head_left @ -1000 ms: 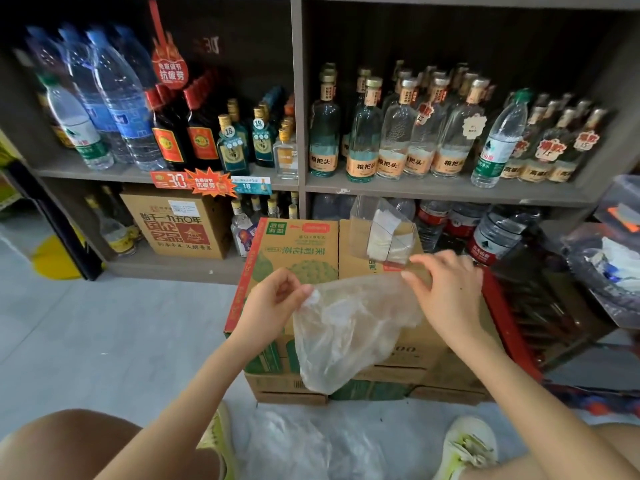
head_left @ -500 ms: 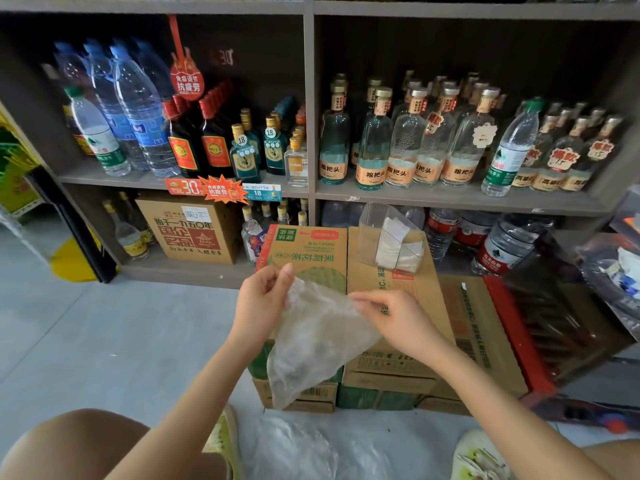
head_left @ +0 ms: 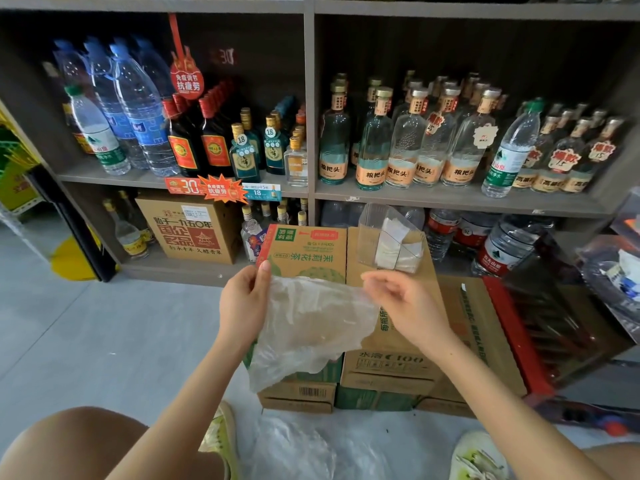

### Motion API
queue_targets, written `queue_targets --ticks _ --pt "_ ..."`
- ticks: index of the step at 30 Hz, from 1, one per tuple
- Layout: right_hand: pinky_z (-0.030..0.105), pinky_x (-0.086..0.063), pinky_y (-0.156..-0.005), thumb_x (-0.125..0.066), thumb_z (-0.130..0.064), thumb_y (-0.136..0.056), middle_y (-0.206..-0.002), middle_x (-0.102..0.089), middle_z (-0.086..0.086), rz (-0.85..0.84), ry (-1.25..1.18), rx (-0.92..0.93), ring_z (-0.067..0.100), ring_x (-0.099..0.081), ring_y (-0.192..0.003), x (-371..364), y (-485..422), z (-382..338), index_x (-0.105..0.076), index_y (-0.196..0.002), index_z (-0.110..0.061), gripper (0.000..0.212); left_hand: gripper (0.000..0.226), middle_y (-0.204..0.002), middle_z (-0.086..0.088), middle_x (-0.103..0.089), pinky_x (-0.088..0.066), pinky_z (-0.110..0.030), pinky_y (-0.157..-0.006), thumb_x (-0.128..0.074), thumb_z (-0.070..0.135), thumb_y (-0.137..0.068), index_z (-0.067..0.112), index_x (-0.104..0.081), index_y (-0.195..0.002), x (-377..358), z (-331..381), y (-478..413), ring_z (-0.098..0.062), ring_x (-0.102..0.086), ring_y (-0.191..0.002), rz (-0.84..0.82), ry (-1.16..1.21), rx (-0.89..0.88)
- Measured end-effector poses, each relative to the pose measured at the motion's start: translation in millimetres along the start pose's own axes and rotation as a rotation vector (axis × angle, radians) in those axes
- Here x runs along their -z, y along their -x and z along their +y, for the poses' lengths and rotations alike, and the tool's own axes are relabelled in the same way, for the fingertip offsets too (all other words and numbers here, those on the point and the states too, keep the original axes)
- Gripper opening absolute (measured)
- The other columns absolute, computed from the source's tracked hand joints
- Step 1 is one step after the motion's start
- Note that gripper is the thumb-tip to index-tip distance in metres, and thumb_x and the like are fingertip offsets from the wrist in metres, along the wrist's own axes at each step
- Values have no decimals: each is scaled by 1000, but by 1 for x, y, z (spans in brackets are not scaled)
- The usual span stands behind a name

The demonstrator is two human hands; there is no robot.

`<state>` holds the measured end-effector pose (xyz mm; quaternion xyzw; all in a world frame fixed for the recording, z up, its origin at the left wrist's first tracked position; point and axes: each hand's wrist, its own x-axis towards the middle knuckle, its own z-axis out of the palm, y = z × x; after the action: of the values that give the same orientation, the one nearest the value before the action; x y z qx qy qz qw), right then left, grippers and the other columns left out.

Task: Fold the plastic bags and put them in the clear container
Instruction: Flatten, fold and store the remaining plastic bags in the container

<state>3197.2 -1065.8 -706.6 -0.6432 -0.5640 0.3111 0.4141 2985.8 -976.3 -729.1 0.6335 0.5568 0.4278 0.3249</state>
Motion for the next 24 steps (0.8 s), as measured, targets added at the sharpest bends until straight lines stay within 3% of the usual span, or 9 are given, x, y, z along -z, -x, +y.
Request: queue_targets --ticks 2,4,7,10,13,15,18,21,24 --pt "7 -45 -80 -67 -31 -85 -92 -68 -15 -36 21 -38 -11 -60 -88 -12 -2 2 -55 -118 -30 35 47 -52 3 -28 -18 -23 -45 -46 31 -101 14 -29 -59 -3 4 0 -9 -27 -45 16 28 -28" --pt "9 -47 -79 -72 -19 -83 -86 -70 -8 47 14 -31 -8 -62 -83 -20 -6 4 -57 -118 -24 38 48 -52 4 -30 -18 -23 -46 -46 33 -100 14 -31 -59 -1 2 -3 -9 -30 -47 33 23 -8" --pt "2 -42 -70 -73 -14 -82 -83 -70 -10 104 -6 1 -10 -61 -79 -23 -9 2 -57 -116 -21 38 43 -70 2 -54 -35 -29 -58 -42 49 -95 14 -51 -73 6 -6 -9 -17 -52 -70 25 -202 -45" --pt "3 -43 -69 -74 -19 -82 -84 -68 -13 57 0 27 -12 -61 -77 -23 -13 -5 -53 -119 -26 43 63 -105 10 -60 -39 -31 -89 -36 69 -89 14 -63 -108 6 10 -5 -11 -54 -101 -78 -403 -341" --pt "6 -45 -69 -74 -24 -80 -88 -71 -8 -1 -43 32 -6 -63 -80 -23 -16 -14 -51 -122 -29 48 70 -116 5 -65 -33 -37 -105 -35 71 -85 16 -63 -118 -11 27 -1 -15 -57 -112 -201 -466 -611" --pt "8 -46 -71 -75 -27 -79 -86 -73 -6 -22 -88 33 -4 -65 -80 -20 -15 -16 -50 -122 -30 49 61 -107 6 -68 -38 -33 -102 -43 67 -84 17 -68 -109 -19 27 -3 -15 -60 -105 -263 -406 -651" --pt "10 -46 -69 -75 -24 -80 -81 -71 -9 1 -72 19 -6 -63 -76 -13 -13 -13 -50 -121 -31 49 42 -84 14 -65 -37 -8 -73 -53 55 -86 17 -71 -87 -23 23 -3 -6 -57 -80 -348 -221 -528" --pt "7 -45 -69 -74 -20 -81 -79 -72 -6 50 -106 8 -2 -64 -74 -6 -10 -7 -52 -117 -28 43 21 -71 10 -62 -41 -21 -59 -59 34 -93 24 -61 -74 -24 20 2 -9 -56 -67 -280 -155 -391" --pt "6 -44 -69 -74 -18 -82 -79 -73 -3 77 -149 4 0 -65 -74 -5 -9 -5 -56 -112 -24 36 21 -74 14 -61 -42 -25 -62 -53 45 -93 33 -55 -77 -23 20 6 -2 -57 -73 -290 -151 -326"
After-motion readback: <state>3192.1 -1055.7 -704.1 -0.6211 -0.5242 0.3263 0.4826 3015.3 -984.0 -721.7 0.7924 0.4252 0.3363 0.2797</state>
